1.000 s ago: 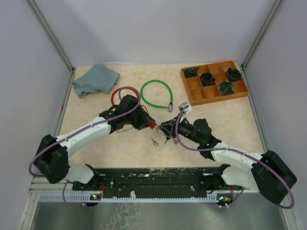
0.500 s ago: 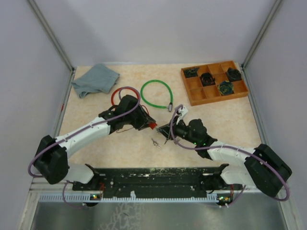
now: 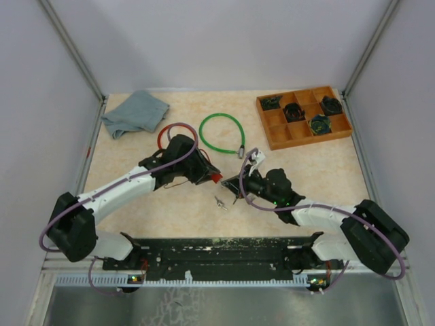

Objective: Unlock with the key
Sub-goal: Unlock the lock.

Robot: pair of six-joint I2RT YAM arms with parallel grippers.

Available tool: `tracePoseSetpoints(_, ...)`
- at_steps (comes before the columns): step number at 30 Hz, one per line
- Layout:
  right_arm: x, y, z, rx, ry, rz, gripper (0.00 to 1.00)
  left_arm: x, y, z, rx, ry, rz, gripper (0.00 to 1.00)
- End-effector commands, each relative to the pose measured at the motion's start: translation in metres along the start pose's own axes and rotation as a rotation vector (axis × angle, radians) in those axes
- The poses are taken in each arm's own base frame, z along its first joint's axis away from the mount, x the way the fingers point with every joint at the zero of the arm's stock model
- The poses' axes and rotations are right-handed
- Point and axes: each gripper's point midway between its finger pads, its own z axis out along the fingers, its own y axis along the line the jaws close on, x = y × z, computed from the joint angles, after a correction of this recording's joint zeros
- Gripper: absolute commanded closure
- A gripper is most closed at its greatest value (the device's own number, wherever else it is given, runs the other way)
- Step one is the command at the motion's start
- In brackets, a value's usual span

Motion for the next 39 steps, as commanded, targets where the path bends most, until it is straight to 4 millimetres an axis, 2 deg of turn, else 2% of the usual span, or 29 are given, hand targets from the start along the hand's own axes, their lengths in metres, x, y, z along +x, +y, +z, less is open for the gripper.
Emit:
tracePoseSetpoints(1,-0.029,0.019,0.010,-0.068,-0.079,-0.072,1.00,0.003,-0.016,-0.010,0.079,0.020,-0.031,1.00)
tracePoseSetpoints(9,-0.050,0.031,0.020,-0.098,-0.130,-0.199,1.00,0.015,-0.019,-0.007,0.097,0.069,-0.037,1.00)
tracePoseSetpoints(14,-0.066,0.050,0.020,-0.191,-0.189,-0.268,1.00,0.029,-0.018,-0.001,0.086,0.113,-0.007,1.00)
tracePoseSetpoints(19,-0.079,0.032,0.021,-0.140,-0.187,-0.312,1.00,0.041,-0.016,0.001,0.075,0.155,0.031,1.00)
tracePoseSetpoints(23,-0.086,0.032,0.024,-0.139,-0.179,-0.366,1.00,0.049,-0.016,0.001,0.044,0.167,0.073,1.00)
tracePoseSetpoints(25,-0.092,0.035,0.025,-0.147,-0.197,-0.374,1.00,0.055,-0.018,0.003,0.048,0.177,0.084,1.00)
tracePoseSetpoints(29,-0.105,0.055,0.024,-0.235,-0.261,-0.325,1.00,0.071,-0.019,0.010,0.048,0.216,0.099,1.00)
tracePoseSetpoints(31,-0.111,0.055,0.022,-0.232,-0.289,-0.282,1.00,0.075,-0.018,0.010,0.043,0.228,0.101,1.00)
tracePoseSetpoints(33,-0.114,0.047,0.022,-0.196,-0.303,-0.285,1.00,0.074,-0.017,0.007,0.047,0.220,0.101,1.00)
tracePoseSetpoints(39,-0.093,0.039,0.026,-0.187,-0.226,-0.326,1.00,0.048,-0.026,-0.008,0.103,0.146,0.067,1.00)
